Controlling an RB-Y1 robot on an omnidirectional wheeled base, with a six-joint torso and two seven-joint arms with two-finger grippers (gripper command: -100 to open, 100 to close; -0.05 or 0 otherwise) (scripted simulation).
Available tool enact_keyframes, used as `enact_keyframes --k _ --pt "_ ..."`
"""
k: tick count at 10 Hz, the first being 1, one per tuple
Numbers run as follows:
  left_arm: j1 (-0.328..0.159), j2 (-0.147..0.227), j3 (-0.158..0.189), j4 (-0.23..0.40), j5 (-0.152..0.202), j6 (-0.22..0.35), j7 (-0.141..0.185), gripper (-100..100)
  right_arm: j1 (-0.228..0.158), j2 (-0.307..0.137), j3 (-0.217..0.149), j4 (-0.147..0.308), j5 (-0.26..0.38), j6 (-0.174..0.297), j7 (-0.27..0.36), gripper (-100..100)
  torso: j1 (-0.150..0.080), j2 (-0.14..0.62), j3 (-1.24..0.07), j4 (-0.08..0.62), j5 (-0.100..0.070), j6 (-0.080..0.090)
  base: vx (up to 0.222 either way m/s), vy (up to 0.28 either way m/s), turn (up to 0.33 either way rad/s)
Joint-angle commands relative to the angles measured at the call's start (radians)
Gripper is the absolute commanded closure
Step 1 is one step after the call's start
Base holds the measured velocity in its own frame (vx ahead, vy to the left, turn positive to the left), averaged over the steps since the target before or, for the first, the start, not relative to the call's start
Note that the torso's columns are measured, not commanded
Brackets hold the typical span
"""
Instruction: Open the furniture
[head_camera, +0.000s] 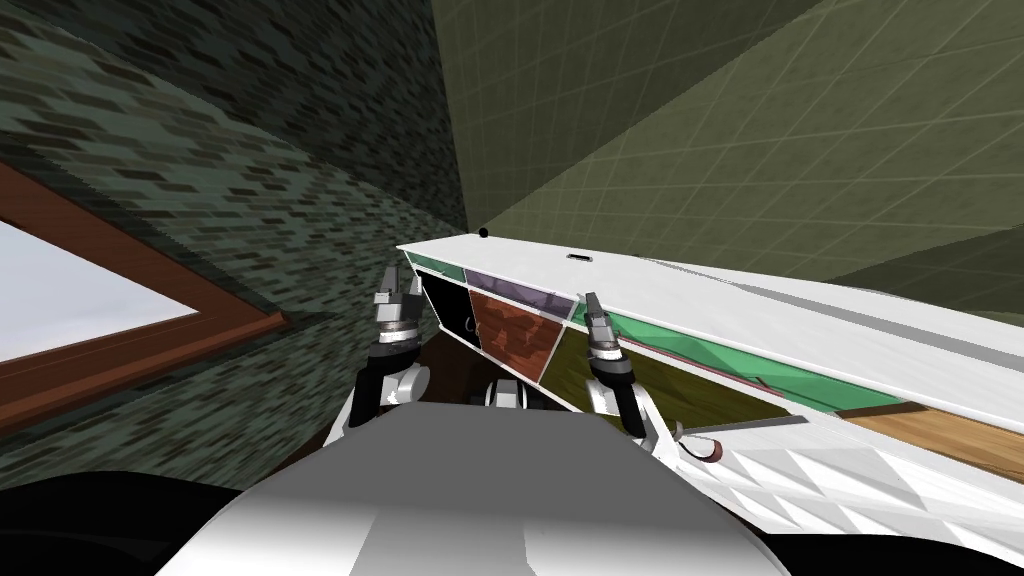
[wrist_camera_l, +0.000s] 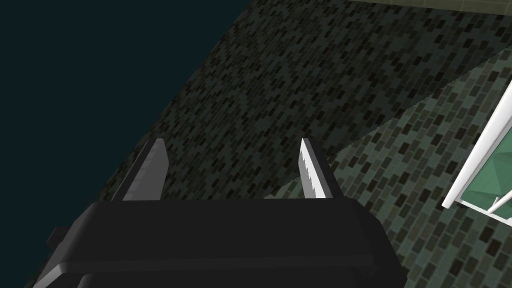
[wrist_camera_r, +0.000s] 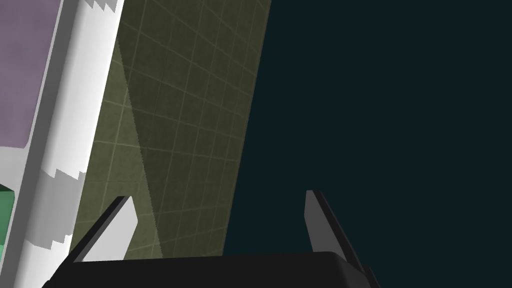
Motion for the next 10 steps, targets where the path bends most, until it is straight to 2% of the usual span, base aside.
enact_keyframes --k 1,2,4,5,7,10 --pt "0.000 0.000 0.000 0.000 0.000 0.000 0.000 0 -0.014 -0.017 -0.008 0.013 0.068 0.004 0.075 -100 0.000 0.001 0.001 0.000 0.000 0.000 -0.010 0.055 -0.034" --pt "0.000 0.000 0.000 0.000 0.000 0.000 0.000 0 -0.014 -0.017 -0.008 0.013 0.068 0.004 0.084 -100 0.001 0.002 0.001 0.001 0.000 0.001 -0.001 0.043 -0.012" --pt "0.000 0.000 0.000 0.000 0.000 0.000 0.000 0 -0.030 -0.030 -0.019 0.025 0.134 0.004 0.150 -100 0.000 0.003 0.002 0.002 0.000 0.001 -0.004 0.050 -0.032" --pt "0.000 0.000 0.000 0.000 0.000 0.000 0.000 0 -0.030 -0.030 -0.019 0.025 0.134 0.004 0.162 -100 0.000 0.005 0.003 0.002 0.000 0.002 -0.007 0.046 -0.009" --pt "0.000 0.000 0.000 0.000 0.000 0.000 0.000 0 -0.047 -0.043 -0.031 0.039 0.201 0.005 0.226 -100 -0.001 0.006 0.004 0.003 0.000 0.002 -0.008 0.058 -0.035" --pt "0.000 0.000 0.000 0.000 0.000 0.000 0.000 0 -0.056 -0.050 -0.037 0.046 0.239 0.006 0.286 -100 -0.001 0.006 0.004 0.003 0.000 0.003 -0.003 0.042 -0.018"
